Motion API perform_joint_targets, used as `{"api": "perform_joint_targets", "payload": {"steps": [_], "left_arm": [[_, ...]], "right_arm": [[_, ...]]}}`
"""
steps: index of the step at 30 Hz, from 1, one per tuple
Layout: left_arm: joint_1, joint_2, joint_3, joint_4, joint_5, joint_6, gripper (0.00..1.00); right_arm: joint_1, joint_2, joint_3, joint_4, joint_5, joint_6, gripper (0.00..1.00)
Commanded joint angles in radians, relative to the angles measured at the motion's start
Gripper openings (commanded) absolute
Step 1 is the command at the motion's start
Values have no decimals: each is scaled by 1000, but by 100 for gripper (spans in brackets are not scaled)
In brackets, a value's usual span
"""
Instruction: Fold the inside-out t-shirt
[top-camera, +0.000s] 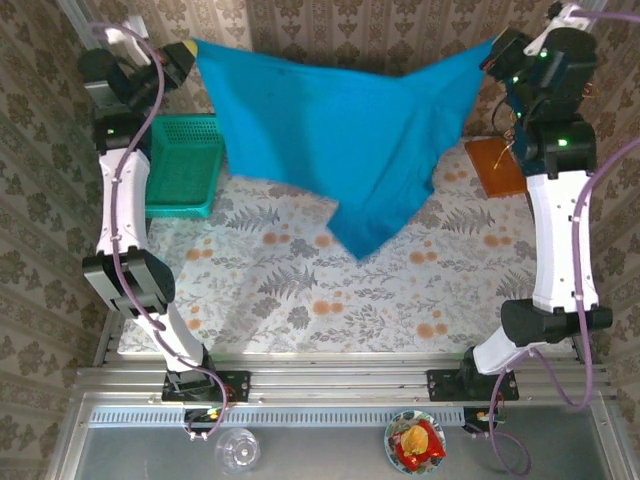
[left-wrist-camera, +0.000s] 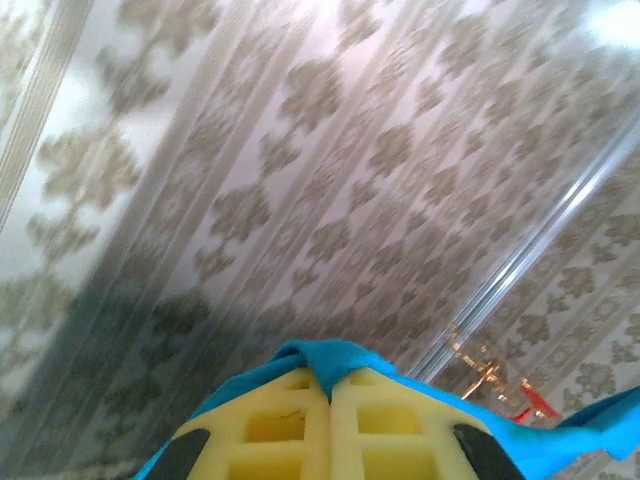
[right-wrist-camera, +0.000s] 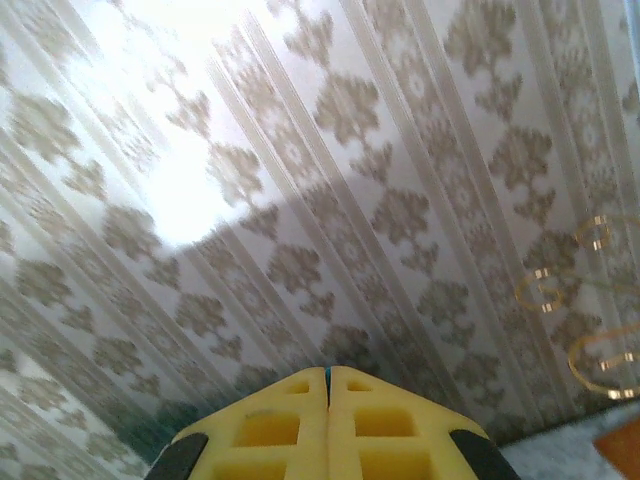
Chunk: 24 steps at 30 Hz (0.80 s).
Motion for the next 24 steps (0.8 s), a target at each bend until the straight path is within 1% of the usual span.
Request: {"api": "perform_joint_targets", "payload": {"steps": [1, 4, 7, 11, 15, 18, 20, 24], "left_arm": [[8, -70, 108, 11, 18, -13, 0], [9, -119, 53, -26, 42, 5, 0], [9, -207, -111, -58, 67, 41, 0], [7, -387, -504, -81, 69, 116, 0], [1, -533, -898, -129, 16, 191, 0], [-13, -565, -1133, -142, 3, 214, 0], [-26, -566, -1250, -176, -28, 234, 0], [-37, -553, -1411, -216, -122, 243, 0]], "right_arm": [[-12, -69, 65, 17, 9, 3, 0], [-15, -147, -23, 11, 17, -9, 0], [-17, -275, -210, 20, 15, -5, 0], [-17, -463, -558, -11, -25, 47, 0], [-17, -620, -938, -63, -78, 133, 0], [-17, -688, -1178, -68, -110, 181, 0], [-17, -704, -1293, -78, -124, 200, 0], [-17, -704, -1473, -90, -145, 229, 0]]}}
